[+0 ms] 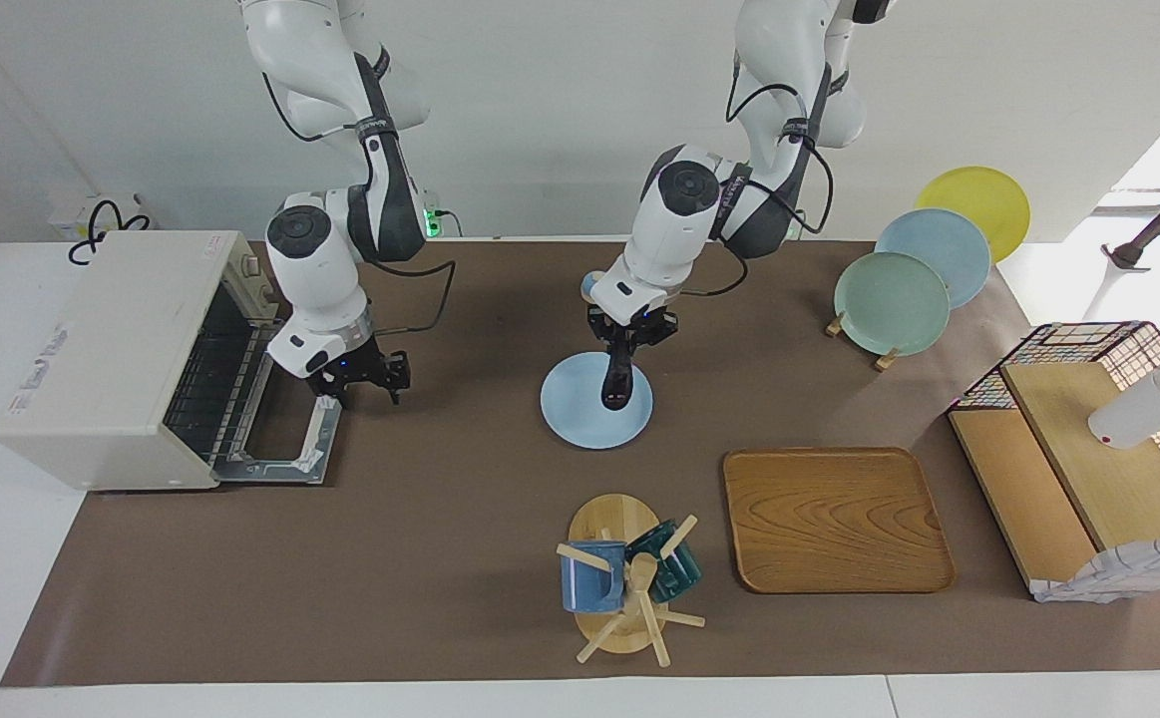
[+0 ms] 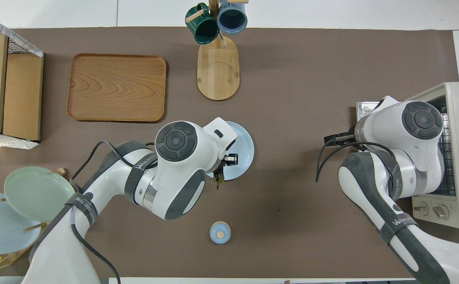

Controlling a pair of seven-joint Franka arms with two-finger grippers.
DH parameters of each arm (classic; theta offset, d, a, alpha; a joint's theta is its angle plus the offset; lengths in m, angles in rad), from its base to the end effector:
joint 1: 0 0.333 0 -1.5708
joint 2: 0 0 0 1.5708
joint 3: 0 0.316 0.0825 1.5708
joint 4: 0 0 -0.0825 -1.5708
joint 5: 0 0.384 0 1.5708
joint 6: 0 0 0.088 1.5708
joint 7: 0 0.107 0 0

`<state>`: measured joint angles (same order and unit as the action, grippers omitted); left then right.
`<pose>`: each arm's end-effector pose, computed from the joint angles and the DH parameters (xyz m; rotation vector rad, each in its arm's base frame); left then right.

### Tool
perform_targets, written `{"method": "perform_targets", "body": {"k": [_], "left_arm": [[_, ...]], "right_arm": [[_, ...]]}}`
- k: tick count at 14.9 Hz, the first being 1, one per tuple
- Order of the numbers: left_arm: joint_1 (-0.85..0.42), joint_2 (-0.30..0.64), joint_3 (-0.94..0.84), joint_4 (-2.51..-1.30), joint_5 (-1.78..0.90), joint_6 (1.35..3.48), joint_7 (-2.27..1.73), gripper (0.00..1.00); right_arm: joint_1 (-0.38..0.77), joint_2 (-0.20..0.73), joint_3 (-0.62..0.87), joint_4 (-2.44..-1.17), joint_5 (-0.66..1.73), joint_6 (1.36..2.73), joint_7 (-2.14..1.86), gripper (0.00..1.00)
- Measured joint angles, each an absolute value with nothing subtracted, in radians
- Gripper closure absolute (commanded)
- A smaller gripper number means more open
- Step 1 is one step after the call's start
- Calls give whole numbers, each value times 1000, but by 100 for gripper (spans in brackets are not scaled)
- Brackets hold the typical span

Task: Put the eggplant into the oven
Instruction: 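Lift the eggplant with the left gripper and carry it toward the blue plate, then lower the eggplant onto the blue plate and open the left gripper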

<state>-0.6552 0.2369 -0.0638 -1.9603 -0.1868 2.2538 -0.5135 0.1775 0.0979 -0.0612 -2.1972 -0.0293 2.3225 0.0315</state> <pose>0.4551 -0.4032 0.3614 2.9723 -0.1328 -0.0722 0.5425 0.0631 0.3423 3.1114 0.1633 0.0459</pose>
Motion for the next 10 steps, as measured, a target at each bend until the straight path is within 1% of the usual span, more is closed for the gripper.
{"method": "perform_targets", "body": {"k": [3,5,6,7,10], "left_arm": [[-681,276,-63,-1965,-187,2304,-537,100],[-691,287,-63,-1972,-187,2320,-542,100],[-691,289,-63,-1972,-187,2321,-542,54],[-691,290,-62,-1972,-187,2322,-542,1],[-688,286,-55,-1970,-187,2319,-542,0]], "right_arm": [[180,98,-60,-2169,-30,2315,-53,0],[182,98,-57,-2140,-25,2281,-64,0],[182,99,-57,-2121,-5,2251,-62,0],[182,101,-57,-2095,31,2211,-62,0],[182,108,-57,-2035,81,2134,4,0]]}}
